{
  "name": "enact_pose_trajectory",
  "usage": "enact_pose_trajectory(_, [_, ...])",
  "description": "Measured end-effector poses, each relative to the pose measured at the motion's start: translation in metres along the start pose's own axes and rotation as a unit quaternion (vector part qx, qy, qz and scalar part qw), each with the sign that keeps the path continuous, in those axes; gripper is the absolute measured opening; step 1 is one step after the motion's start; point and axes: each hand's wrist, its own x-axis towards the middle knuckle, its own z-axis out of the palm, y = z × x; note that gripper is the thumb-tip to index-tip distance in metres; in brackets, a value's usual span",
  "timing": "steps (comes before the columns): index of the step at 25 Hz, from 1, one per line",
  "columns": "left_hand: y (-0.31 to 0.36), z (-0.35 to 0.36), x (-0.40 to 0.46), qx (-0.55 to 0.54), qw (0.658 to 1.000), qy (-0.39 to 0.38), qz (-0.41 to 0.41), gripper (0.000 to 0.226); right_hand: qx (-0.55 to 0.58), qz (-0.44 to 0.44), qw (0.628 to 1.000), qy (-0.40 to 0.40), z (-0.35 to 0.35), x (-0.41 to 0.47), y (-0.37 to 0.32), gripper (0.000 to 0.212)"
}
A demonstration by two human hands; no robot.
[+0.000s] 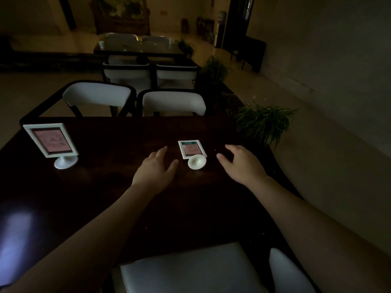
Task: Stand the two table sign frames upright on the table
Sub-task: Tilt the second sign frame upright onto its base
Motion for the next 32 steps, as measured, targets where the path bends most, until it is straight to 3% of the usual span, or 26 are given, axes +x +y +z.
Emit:
enact_pose_trajectory(8, [-0.011, 0.068, 0.097, -0.026, 0.998, -0.033, -0.039, 0.064, 0.065, 0.099, 0.993, -0.009, 0.049, 0.086, 0.032, 0.057])
enact_pose_trajectory(17, [-0.03, 0.149, 0.179, -0.046, 0.991, -0.068, -0.109, 0.047, 0.12, 0.131, 0.983, -0.055, 0.154, 0.192, 0.077, 0.042])
enact_pose_trajectory(20, [-0.034, 0.172, 0.194, -0.026, 0.992, -0.074, -0.101, 0.039, 0.14, 0.157, 0.975, -0.065, 0.178, 0.21, 0.092, 0.03])
enact_pose_trajectory(26, [-0.038, 0.192, 0.2, 0.033, 0.992, -0.107, -0.051, 0.027, 0.237, 0.195, 0.941, -0.14, 0.197, 0.216, 0.101, 0.034])
enact_pose_trajectory(32, [-0.04, 0.193, 0.185, 0.012, 0.999, -0.027, 0.012, 0.022, 0.313, 0.205, 0.922, -0.104, 0.21, 0.205, 0.094, 0.032])
